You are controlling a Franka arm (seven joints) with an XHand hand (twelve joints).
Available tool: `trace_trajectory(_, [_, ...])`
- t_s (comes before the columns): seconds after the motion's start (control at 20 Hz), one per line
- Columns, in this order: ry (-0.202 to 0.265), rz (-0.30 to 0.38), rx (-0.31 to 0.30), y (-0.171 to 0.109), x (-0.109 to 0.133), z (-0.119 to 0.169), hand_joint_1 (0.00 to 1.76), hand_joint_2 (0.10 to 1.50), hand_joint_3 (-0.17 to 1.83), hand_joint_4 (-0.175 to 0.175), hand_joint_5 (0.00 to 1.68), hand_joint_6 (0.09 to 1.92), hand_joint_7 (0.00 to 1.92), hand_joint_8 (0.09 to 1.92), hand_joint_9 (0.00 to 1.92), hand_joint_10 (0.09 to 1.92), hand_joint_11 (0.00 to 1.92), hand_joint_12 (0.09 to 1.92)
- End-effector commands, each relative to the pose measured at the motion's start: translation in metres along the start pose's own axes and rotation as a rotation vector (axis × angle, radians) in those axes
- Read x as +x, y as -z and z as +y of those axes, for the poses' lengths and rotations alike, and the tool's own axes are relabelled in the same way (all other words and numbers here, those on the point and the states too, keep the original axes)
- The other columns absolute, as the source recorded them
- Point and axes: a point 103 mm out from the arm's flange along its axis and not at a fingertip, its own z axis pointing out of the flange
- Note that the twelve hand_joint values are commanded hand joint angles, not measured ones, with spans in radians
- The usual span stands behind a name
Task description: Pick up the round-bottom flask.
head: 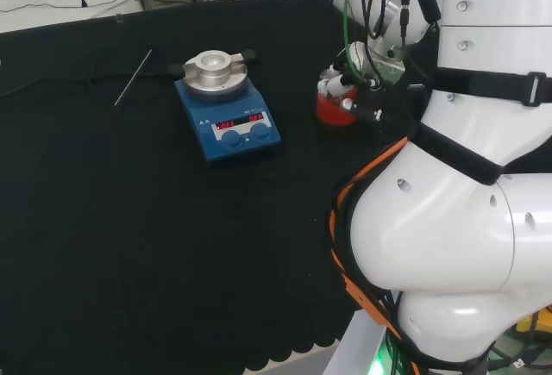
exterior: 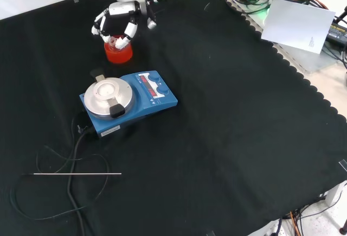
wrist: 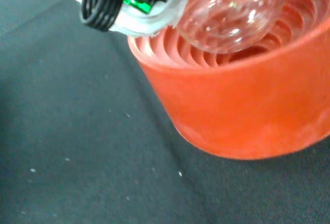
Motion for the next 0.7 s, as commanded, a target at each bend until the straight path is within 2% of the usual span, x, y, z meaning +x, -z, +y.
trace_trajectory(0.05, [0.008, 0.016, -0.029, 0.028, 0.008, -0.015, 1.12, 0.64, 0.75, 0.175, 1.21, 0.82, 0.51, 0.59, 0.8, 0.51, 0.55, 1.2])
trace_trajectory(0.45, [0.023, 0.027, -0.07, 0.068, 0.03, -0.038, 1.12, 0.63, 0.76, 0.175, 1.21, 0.83, 0.52, 0.59, 0.81, 0.51, 0.56, 1.2])
trace_trajectory(0.7, [0.029, 0.034, -0.07, 0.088, 0.048, -0.048, 1.12, 0.63, 0.77, 0.175, 1.21, 0.83, 0.52, 0.6, 0.81, 0.51, 0.56, 1.2])
